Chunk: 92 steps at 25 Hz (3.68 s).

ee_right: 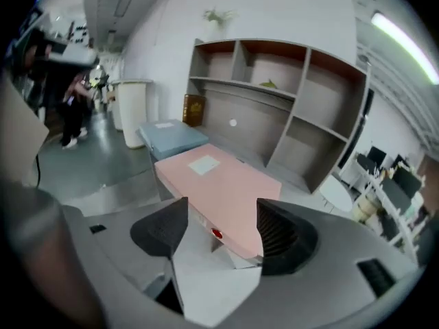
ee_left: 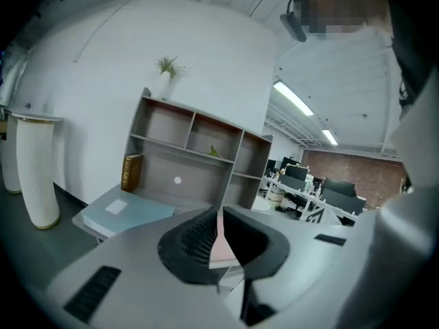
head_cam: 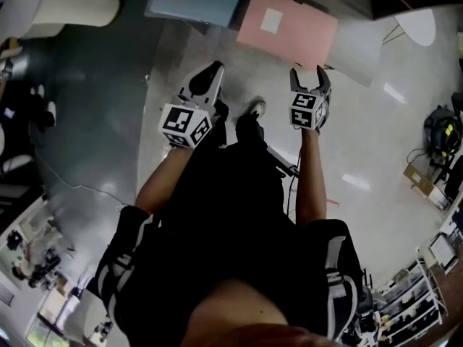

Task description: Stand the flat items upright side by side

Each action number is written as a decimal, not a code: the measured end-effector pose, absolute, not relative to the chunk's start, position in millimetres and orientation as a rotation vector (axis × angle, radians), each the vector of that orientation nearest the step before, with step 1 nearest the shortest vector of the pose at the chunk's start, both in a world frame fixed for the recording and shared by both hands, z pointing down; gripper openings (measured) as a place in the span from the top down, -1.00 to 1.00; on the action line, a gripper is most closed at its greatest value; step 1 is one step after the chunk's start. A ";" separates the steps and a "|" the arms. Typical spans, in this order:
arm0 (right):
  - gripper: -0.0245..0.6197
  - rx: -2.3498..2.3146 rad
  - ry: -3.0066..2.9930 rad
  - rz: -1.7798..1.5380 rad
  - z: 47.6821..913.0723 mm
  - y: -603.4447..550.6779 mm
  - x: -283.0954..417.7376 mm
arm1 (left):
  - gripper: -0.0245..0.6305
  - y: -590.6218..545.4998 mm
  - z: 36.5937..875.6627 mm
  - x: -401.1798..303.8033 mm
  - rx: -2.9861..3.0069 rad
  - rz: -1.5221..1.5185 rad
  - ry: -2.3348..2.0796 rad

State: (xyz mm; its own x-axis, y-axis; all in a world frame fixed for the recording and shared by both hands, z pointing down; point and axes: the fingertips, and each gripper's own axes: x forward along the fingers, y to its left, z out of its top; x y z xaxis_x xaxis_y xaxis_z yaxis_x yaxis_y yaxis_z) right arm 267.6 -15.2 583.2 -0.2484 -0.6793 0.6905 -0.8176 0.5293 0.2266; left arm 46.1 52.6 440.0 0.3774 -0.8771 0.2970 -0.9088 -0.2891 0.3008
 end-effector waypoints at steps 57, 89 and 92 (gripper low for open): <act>-0.09 0.897 -1.524 -0.617 664.9 -49.2 128.1 | 0.79 128.1 491.1 -57.3 2.229 -0.091 -1.383; -0.04 1.863 -2.205 0.484 485.2 -65.9 225.8 | 0.79 80.0 329.5 1.1 2.476 -0.233 -1.238; -0.04 1.841 -2.187 0.497 489.4 -81.7 231.4 | 0.79 54.7 320.8 17.3 2.506 -0.232 -1.232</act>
